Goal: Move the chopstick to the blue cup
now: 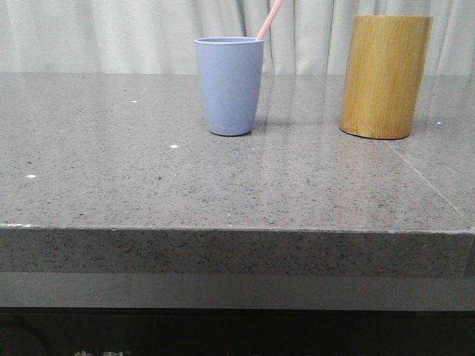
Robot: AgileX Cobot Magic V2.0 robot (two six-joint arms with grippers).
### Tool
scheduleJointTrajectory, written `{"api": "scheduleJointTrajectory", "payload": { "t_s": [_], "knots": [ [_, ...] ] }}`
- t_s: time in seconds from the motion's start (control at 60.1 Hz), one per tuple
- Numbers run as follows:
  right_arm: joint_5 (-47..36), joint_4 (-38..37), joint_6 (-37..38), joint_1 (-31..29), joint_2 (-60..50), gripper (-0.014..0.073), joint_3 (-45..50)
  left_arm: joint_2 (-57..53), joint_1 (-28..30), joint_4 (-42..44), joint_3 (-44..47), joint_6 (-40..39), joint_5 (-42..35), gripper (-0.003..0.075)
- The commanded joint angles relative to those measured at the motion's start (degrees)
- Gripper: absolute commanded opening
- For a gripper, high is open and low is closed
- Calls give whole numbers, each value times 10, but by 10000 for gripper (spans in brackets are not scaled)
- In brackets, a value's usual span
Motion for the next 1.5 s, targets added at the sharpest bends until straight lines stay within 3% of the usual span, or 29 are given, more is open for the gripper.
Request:
{"api": "scheduleJointTrajectory", "payload": {
  "t_s": [0.0,0.299,0.399,1.031,1.197,1.48],
  "knots": [
    [-38,-9,0,-4,0,-68,-14,-30,11,-6,30,-5,-81,-19],
    [-38,-9,0,-4,0,-68,-14,-120,43,-11,133,-5,-150,-19],
    [-38,-9,0,-4,0,-68,-14,-147,50,-18,132,-5,-116,-19],
    [-38,-9,0,-4,-1,-68,-14,-143,50,-16,132,-6,-115,-19],
    [-38,-9,0,-4,-1,-68,-14,-145,50,11,132,-50,-115,-19],
    [-38,-9,0,-4,-1,-68,-14,-145,44,11,132,-50,-115,-18]
  ]
}}
